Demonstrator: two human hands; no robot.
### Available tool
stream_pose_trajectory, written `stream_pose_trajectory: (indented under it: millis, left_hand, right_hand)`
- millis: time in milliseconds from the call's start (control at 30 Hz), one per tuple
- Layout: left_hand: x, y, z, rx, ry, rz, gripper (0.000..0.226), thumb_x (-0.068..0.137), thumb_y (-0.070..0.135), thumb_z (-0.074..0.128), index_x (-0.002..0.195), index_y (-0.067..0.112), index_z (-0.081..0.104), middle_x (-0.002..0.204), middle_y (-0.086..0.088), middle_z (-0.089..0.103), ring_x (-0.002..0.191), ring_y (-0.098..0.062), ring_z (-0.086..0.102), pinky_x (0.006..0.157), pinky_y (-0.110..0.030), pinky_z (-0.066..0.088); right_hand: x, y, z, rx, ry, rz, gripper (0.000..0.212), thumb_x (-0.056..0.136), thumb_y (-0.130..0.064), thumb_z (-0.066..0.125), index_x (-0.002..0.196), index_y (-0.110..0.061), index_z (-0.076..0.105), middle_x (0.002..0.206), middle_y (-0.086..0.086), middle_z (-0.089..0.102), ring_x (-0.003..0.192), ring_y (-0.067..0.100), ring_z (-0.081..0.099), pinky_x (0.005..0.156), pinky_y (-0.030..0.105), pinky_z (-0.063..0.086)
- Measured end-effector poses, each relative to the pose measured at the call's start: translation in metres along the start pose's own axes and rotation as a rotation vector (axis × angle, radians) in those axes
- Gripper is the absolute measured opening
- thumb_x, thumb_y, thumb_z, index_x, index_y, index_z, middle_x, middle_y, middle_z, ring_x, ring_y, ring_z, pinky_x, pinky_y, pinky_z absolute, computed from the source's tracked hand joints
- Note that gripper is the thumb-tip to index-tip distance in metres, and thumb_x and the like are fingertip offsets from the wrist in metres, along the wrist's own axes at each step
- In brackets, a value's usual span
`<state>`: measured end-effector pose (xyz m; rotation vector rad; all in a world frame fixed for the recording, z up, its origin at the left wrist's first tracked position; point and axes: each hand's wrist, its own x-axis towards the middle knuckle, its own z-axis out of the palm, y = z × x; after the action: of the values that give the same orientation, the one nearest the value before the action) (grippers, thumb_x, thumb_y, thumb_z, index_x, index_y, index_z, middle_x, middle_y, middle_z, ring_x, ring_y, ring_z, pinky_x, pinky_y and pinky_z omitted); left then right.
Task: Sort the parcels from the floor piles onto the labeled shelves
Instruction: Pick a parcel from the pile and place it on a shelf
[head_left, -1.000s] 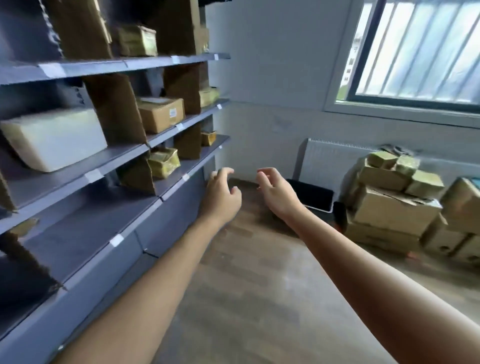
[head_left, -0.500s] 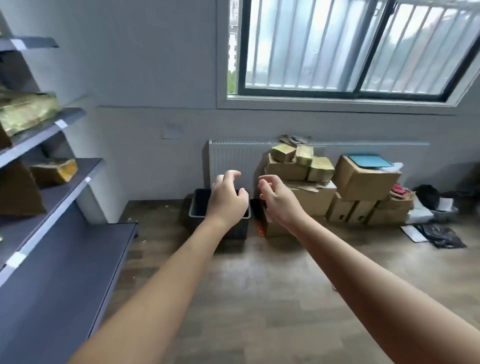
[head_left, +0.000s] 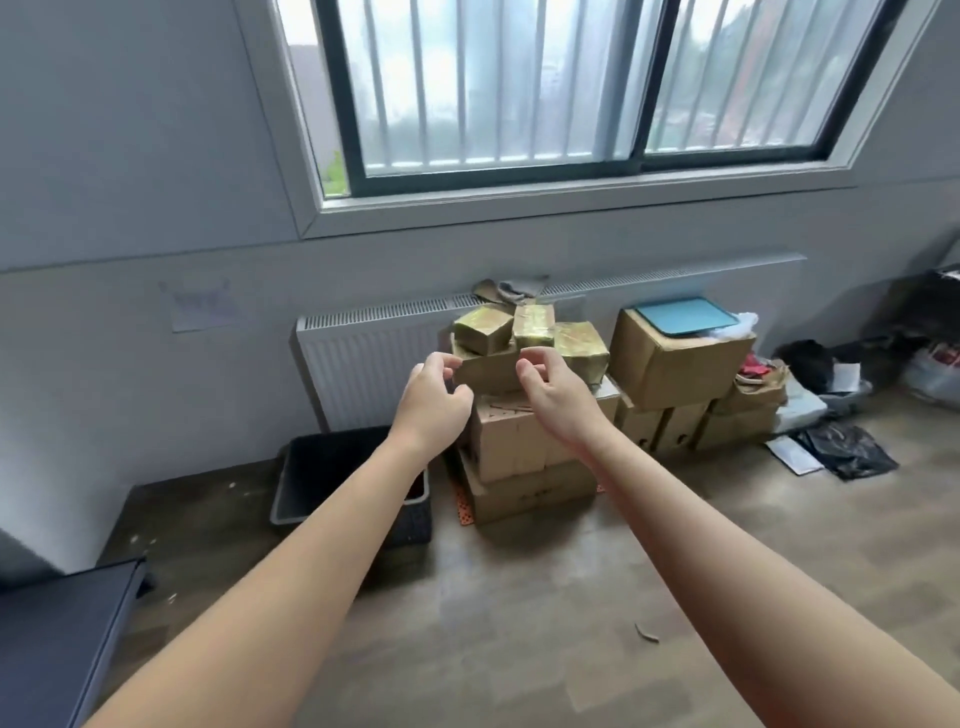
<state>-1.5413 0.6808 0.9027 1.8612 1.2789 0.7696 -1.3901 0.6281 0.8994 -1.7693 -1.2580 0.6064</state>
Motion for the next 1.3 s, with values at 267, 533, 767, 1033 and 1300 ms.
stream_pose_trajectory:
  millis: [267,533,767,1033,1300]
  left_hand:
    - [0.172,0.005,0.076,-0.053,-0.034,-0.047,0.034,0.094,0.014,0.052,0.128,0.016,0.052,0.130,-0.007,0.052,0.112,-0.018,0.052,0.092,-0.029,0.043]
    - [0.361,-0.030,0.146,-0.064,-0.091,-0.104,0.033,0.095,0.016,0.050,0.128,0.015,0.054,0.131,-0.007,0.051,0.118,-0.019,0.050,0.098,-0.033,0.045]
    - [0.506,-0.066,0.202,-0.034,-0.194,-0.221,0.037,0.096,0.013,0.049,0.132,0.011,0.053,0.133,-0.006,0.054,0.122,-0.021,0.051,0.097,-0.028,0.040]
    - [0.605,-0.110,0.277,0.007,-0.292,-0.381,0.040,0.095,0.016,0.049,0.135,0.012,0.051,0.130,-0.007,0.056,0.104,-0.017,0.052,0.084,-0.028,0.040]
    - [0.652,-0.139,0.346,-0.012,-0.294,-0.618,0.040,0.096,0.017,0.048,0.135,0.016,0.050,0.115,0.002,0.058,0.093,-0.016,0.052,0.078,-0.032,0.045]
  right_hand:
    - [0.165,0.064,-0.033,-0.024,0.003,0.086,0.038,0.103,-0.035,0.041,0.136,-0.017,0.048,0.116,0.000,0.056,0.104,0.013,0.051,0.084,0.024,0.034]
    - [0.357,0.144,-0.022,-0.077,-0.029,0.171,0.039,0.103,-0.036,0.041,0.137,-0.017,0.048,0.130,0.004,0.058,0.111,0.015,0.053,0.088,0.027,0.037]
    - [0.500,0.203,-0.002,-0.136,-0.123,0.268,0.041,0.104,-0.036,0.040,0.139,-0.015,0.045,0.134,0.006,0.055,0.112,0.016,0.051,0.089,0.029,0.040]
    - [0.609,0.284,0.011,-0.157,-0.177,0.389,0.045,0.103,-0.033,0.041,0.141,-0.008,0.044,0.136,0.010,0.054,0.120,0.023,0.053,0.091,0.030,0.041]
    - [0.674,0.367,0.010,-0.139,-0.257,0.555,0.050,0.103,-0.031,0.047,0.144,-0.005,0.037,0.121,0.008,0.056,0.106,0.024,0.057,0.084,0.030,0.041]
